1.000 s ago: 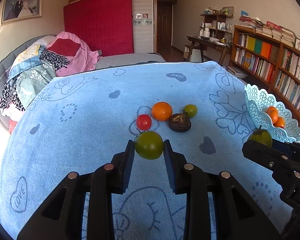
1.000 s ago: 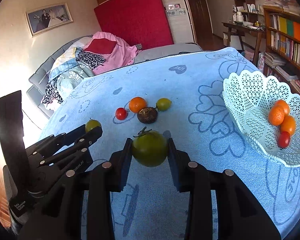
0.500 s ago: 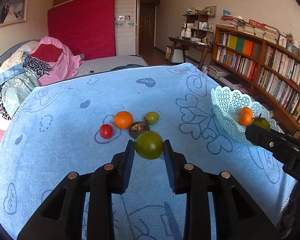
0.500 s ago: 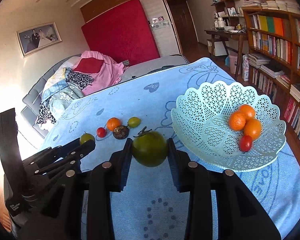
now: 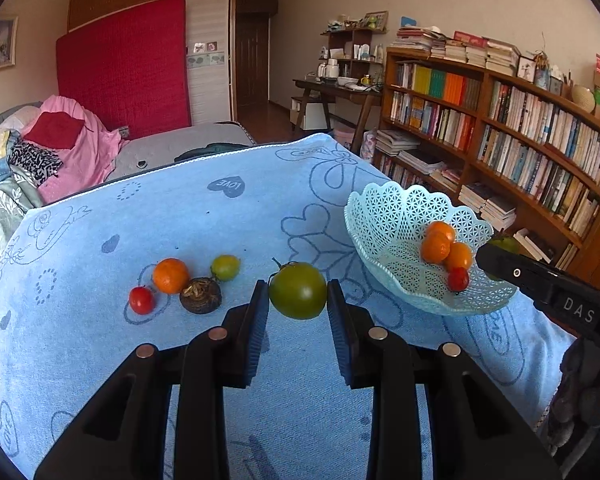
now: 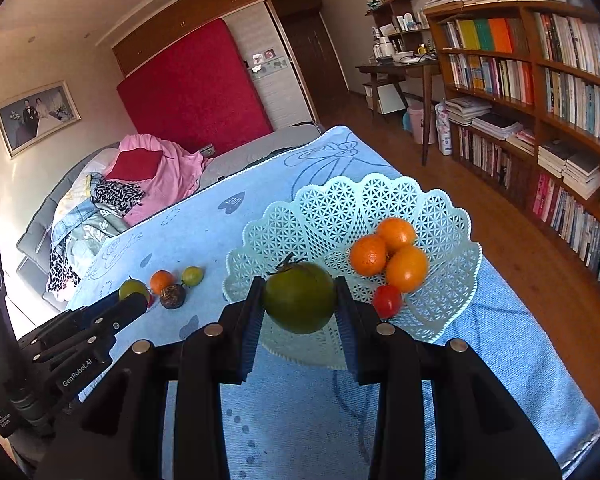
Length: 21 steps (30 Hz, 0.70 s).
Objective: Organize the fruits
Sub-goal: 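Carry both green tomatoes toward the white lattice basket, then open the right tool over the basket while the left tool lowers its green tomato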
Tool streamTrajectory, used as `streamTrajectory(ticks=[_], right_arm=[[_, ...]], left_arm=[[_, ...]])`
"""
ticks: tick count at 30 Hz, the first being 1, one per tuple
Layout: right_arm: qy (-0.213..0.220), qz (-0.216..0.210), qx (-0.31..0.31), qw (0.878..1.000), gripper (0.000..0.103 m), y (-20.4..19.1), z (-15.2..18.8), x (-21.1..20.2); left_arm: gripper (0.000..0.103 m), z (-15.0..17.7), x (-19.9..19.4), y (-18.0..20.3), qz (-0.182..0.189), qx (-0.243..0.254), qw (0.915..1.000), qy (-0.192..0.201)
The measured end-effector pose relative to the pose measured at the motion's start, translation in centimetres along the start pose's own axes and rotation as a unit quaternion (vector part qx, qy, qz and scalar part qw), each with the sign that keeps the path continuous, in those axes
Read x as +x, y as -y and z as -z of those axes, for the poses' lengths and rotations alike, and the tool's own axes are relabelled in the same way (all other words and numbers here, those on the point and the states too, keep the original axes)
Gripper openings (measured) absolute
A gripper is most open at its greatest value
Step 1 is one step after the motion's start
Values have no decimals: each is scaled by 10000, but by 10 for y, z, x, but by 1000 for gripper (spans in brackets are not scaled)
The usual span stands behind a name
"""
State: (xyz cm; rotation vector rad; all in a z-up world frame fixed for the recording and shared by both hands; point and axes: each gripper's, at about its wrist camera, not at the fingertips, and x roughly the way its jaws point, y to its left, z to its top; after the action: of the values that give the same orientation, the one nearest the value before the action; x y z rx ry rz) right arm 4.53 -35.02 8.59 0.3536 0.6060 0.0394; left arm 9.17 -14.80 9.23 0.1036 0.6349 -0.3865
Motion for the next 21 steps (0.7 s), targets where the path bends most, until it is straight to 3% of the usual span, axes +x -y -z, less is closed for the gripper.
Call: streamTrajectory(ticks=[9,16,19,21], right_arm=[[-77,185,181,9996,36,17,-3,6],[-46,243,164,9996,36,21,-5,7],[-98,227,153,9996,36,20,-3,9],[-95,214,144,9996,36,19,-3,9]], left_arm=[[31,-18,15,36,527,306,9979,228],[32,-15,19,22,609,200,9979,57],[53,-6,12,13,636,140,9978,-78],[56,3,6,9,703,117,9973,-152]])
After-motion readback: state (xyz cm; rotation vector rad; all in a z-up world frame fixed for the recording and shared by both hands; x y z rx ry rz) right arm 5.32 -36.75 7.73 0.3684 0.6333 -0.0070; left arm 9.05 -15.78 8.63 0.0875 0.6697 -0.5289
